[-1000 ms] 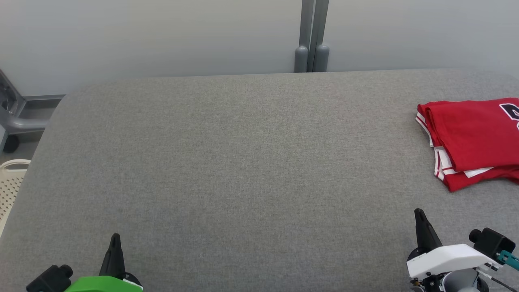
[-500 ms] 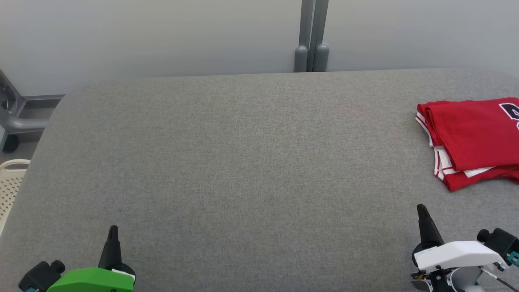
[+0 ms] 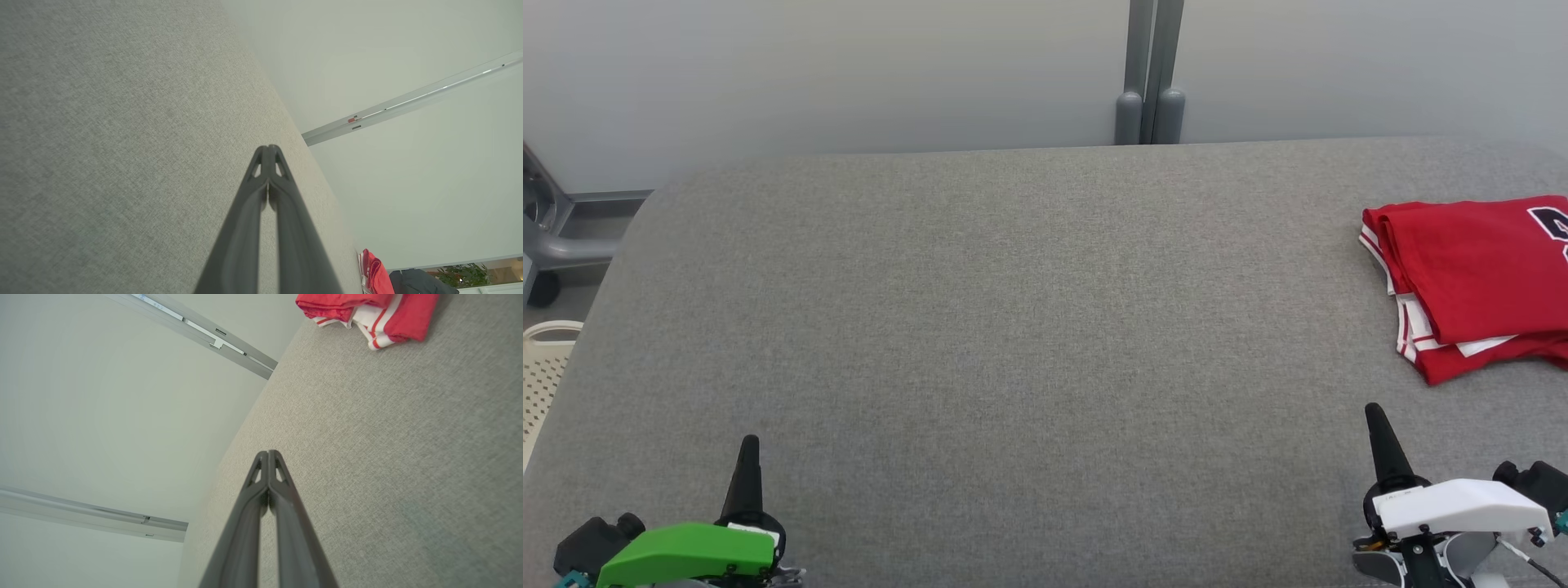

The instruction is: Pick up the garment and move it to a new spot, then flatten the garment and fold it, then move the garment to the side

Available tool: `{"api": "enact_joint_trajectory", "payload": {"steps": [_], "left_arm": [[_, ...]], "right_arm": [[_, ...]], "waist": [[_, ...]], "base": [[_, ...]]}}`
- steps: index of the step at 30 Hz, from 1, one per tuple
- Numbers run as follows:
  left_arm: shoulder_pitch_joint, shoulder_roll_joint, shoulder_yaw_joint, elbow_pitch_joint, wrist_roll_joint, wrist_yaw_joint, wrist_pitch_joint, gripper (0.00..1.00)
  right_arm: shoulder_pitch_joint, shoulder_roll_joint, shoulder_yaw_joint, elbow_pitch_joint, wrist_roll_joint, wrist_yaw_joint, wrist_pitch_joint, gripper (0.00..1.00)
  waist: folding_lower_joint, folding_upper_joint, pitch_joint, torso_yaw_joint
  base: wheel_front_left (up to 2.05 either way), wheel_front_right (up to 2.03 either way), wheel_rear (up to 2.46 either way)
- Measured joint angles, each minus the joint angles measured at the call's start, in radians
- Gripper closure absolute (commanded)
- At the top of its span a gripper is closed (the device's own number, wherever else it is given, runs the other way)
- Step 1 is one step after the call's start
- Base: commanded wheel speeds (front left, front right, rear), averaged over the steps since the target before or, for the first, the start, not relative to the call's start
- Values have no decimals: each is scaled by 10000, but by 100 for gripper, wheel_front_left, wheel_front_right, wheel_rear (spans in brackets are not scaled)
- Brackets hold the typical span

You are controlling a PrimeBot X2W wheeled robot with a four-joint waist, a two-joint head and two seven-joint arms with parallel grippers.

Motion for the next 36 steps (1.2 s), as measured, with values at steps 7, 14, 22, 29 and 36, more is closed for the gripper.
{"api": "enact_joint_trajectory", "payload": {"steps": [7,14,22,29,36], "left_arm": [[-75,2,50,-46,-754,-4,196,100],[-234,6,102,-115,-1409,-8,408,100],[-300,10,153,-176,-2098,-10,625,100],[-421,13,198,-226,-2690,-12,809,100],[-488,17,234,-268,-3248,-13,978,100]], "right_arm": [[0,-4,-27,-144,757,0,167,100],[0,-10,-54,-278,1452,0,303,100],[-2,-13,-81,-428,2201,-2,464,100],[-2,-19,-102,-545,2823,-2,583,100],[-4,-23,-121,-662,3409,-2,696,100]], "waist": [[0,0,4,-4],[0,0,8,-9],[0,0,13,-13],[0,0,17,-18],[0,0,21,-22]], "base": [[0,0,0],[0,0,0],[0,0,0],[0,0,0],[0,0,0]]}}
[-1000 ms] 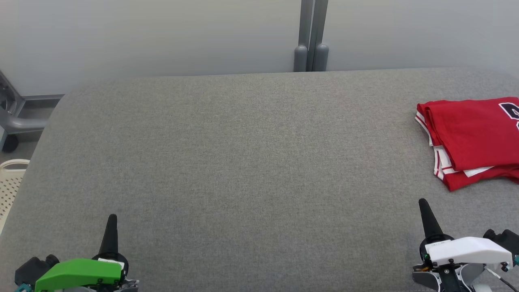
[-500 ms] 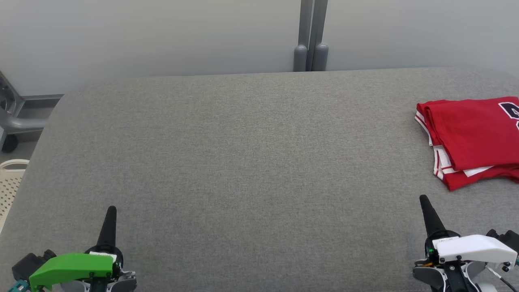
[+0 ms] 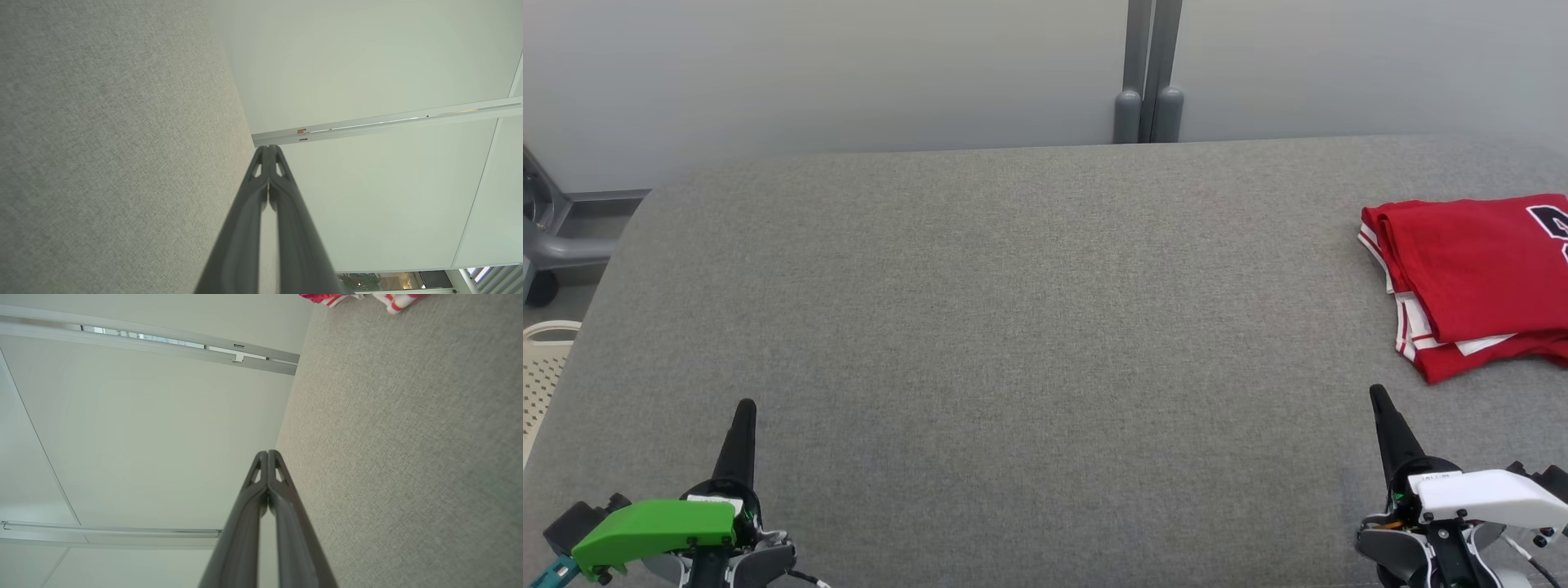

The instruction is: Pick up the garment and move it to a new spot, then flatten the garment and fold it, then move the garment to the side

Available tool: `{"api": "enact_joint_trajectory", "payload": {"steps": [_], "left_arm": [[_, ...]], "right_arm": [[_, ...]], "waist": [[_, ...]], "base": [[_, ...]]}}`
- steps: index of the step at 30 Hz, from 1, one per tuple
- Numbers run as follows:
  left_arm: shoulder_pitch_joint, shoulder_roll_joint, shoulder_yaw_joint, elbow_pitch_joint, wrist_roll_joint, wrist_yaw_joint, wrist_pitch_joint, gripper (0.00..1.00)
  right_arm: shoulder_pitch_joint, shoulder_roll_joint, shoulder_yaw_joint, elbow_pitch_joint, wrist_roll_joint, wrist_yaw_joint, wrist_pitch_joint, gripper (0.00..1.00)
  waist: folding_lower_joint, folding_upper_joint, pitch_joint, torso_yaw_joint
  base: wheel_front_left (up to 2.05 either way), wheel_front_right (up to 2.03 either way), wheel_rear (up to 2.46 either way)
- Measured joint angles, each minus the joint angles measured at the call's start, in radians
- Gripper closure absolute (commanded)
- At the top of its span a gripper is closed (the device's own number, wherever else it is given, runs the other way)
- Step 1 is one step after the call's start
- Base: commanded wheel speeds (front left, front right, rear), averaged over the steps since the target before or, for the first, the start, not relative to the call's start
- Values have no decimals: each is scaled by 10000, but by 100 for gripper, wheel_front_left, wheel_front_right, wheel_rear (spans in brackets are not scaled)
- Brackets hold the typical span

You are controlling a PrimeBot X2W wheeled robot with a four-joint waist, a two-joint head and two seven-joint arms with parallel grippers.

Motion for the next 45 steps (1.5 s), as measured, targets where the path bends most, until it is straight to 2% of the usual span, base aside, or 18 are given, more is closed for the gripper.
{"api": "enact_joint_trajectory", "payload": {"steps": [26,45], "left_arm": [[-299,13,125,-134,-1768,-29,558,100],[-316,15,125,-142,-1822,-29,568,100]], "right_arm": [[-5,-19,-69,-372,1929,0,391,100],[-6,-19,-73,-385,1962,0,393,100]], "waist": [[0,0,16,-16],[0,0,16,-16]], "base": [[0,0,0],[0,0,0]]}}
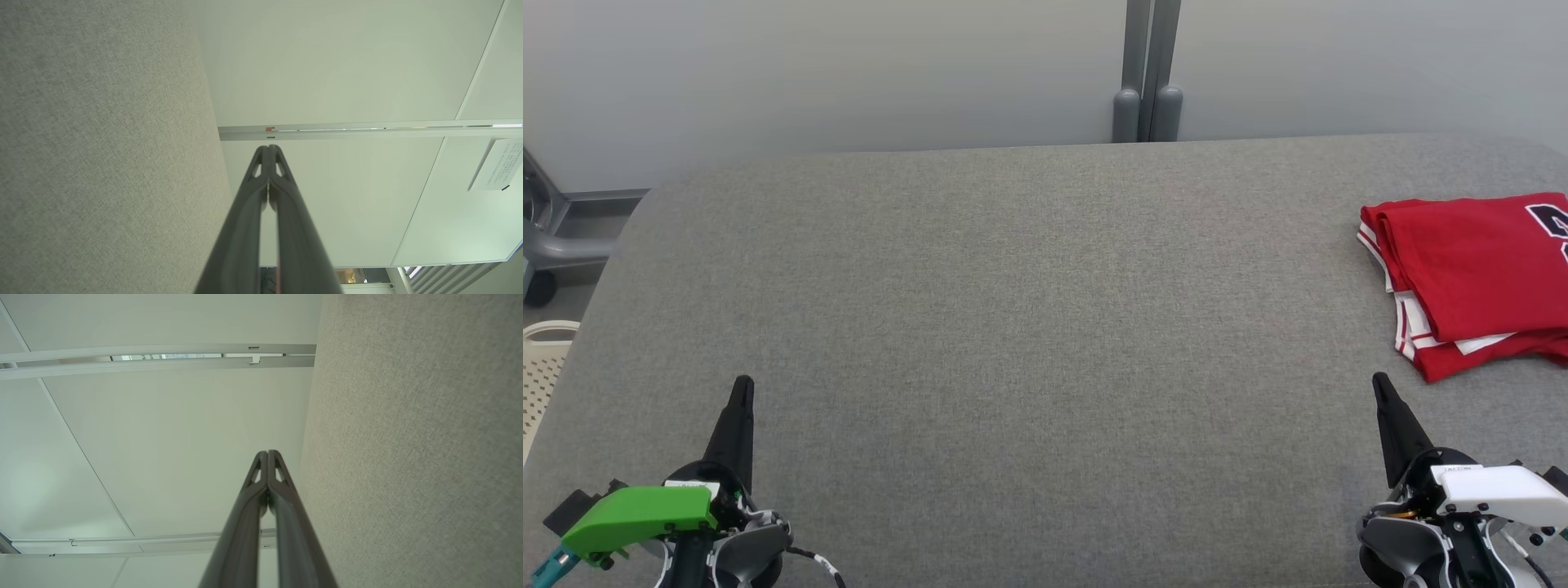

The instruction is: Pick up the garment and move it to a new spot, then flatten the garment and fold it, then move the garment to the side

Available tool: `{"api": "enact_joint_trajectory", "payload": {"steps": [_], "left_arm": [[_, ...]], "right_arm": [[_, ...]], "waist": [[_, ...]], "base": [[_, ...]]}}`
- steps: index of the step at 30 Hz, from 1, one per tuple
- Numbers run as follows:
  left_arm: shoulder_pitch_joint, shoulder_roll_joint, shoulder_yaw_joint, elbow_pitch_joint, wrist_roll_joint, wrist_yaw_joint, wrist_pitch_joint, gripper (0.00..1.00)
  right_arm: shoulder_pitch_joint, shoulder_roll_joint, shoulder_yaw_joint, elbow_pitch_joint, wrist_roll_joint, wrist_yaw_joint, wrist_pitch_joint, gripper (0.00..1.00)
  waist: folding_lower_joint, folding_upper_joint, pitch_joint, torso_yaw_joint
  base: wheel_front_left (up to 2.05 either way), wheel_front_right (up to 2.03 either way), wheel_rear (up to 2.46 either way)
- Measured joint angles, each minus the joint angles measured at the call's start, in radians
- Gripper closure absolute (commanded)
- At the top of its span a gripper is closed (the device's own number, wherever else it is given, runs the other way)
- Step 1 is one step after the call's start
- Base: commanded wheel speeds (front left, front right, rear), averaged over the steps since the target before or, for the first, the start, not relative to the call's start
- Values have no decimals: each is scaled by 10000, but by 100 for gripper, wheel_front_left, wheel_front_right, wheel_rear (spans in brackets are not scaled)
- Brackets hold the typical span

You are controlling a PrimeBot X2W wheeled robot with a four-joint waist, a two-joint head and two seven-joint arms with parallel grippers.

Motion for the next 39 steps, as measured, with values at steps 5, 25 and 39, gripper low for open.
{"api": "enact_joint_trajectory", "payload": {"steps": [5,25,39], "left_arm": [[0,0,0,0,0,0,0,100],[0,0,0,-2,0,-2,0,100],[-1,0,0,-2,0,-2,0,100]], "right_arm": [[0,0,0,0,0,0,0,100],[-1,0,0,-2,0,0,8,100],[-1,-2,0,-2,0,0,8,100]], "waist": [[0,0,0,0],[0,0,0,0],[0,0,0,0]], "base": [[0,0,0],[0,0,0],[0,0,0]]}}
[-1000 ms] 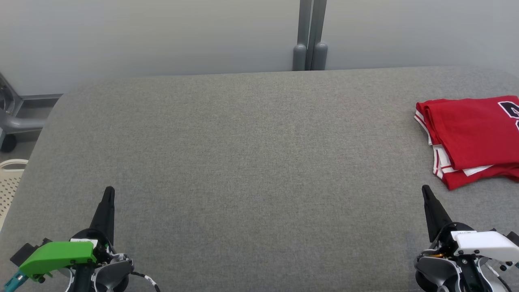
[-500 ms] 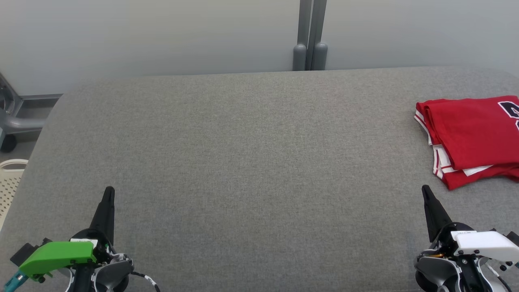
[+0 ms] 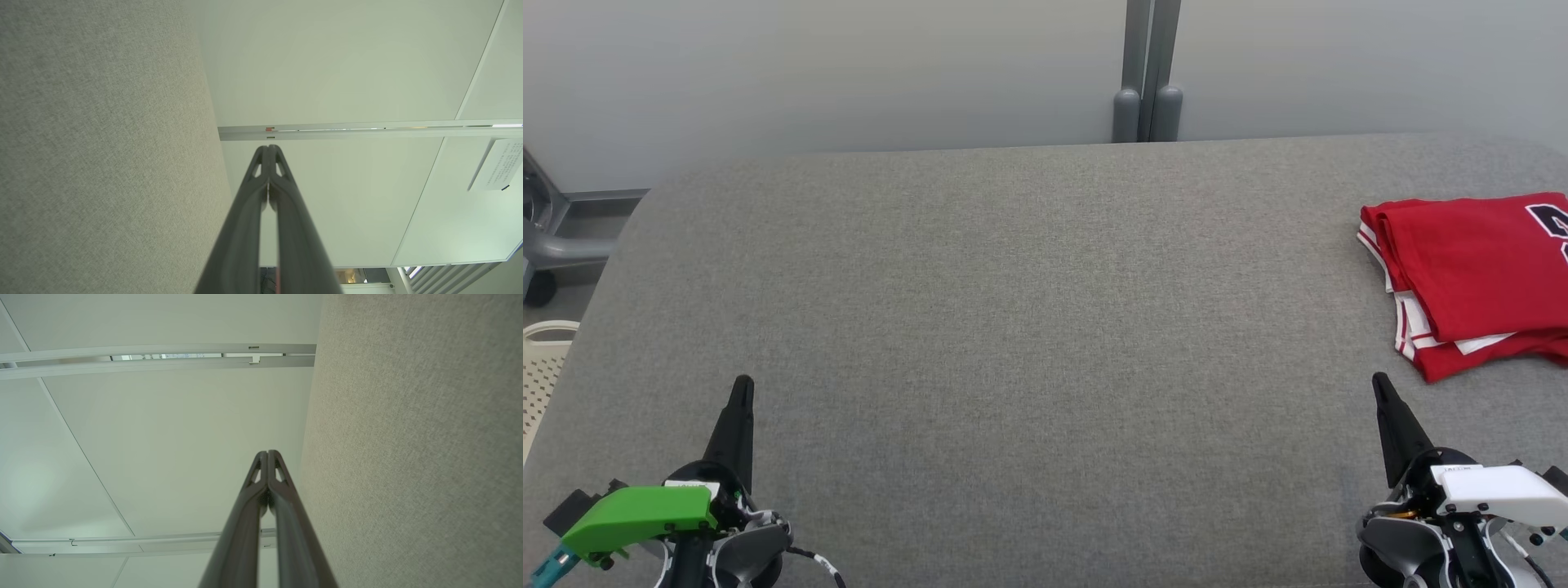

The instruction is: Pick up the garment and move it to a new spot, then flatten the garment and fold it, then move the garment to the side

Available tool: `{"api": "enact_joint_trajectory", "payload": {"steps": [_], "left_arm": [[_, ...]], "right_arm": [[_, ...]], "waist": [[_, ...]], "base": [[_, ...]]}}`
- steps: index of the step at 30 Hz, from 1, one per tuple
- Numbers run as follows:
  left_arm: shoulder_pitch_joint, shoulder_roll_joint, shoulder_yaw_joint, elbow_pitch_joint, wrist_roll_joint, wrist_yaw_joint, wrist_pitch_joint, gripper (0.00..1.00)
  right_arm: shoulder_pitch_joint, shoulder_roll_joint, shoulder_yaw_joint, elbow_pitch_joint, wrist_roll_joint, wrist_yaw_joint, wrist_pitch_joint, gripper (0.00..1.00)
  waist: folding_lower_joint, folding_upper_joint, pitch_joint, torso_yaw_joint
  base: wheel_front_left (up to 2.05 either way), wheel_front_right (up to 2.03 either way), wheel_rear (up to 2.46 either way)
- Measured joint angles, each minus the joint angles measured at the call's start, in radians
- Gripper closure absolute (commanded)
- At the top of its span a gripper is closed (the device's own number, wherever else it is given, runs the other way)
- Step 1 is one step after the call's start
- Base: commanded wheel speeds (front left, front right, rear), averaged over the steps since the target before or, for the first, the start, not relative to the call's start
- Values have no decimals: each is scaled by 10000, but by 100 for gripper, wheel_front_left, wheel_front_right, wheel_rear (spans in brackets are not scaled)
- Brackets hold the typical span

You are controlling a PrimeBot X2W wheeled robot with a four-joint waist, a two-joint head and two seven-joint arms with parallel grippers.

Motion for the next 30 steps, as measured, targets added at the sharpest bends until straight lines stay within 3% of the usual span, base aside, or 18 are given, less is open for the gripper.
{"api": "enact_joint_trajectory", "payload": {"steps": [30], "left_arm": [[0,0,0,-2,0,0,0,100]], "right_arm": [[0,0,0,0,0,0,0,100]], "waist": [[0,0,0,0]], "base": [[0,0,0]]}}
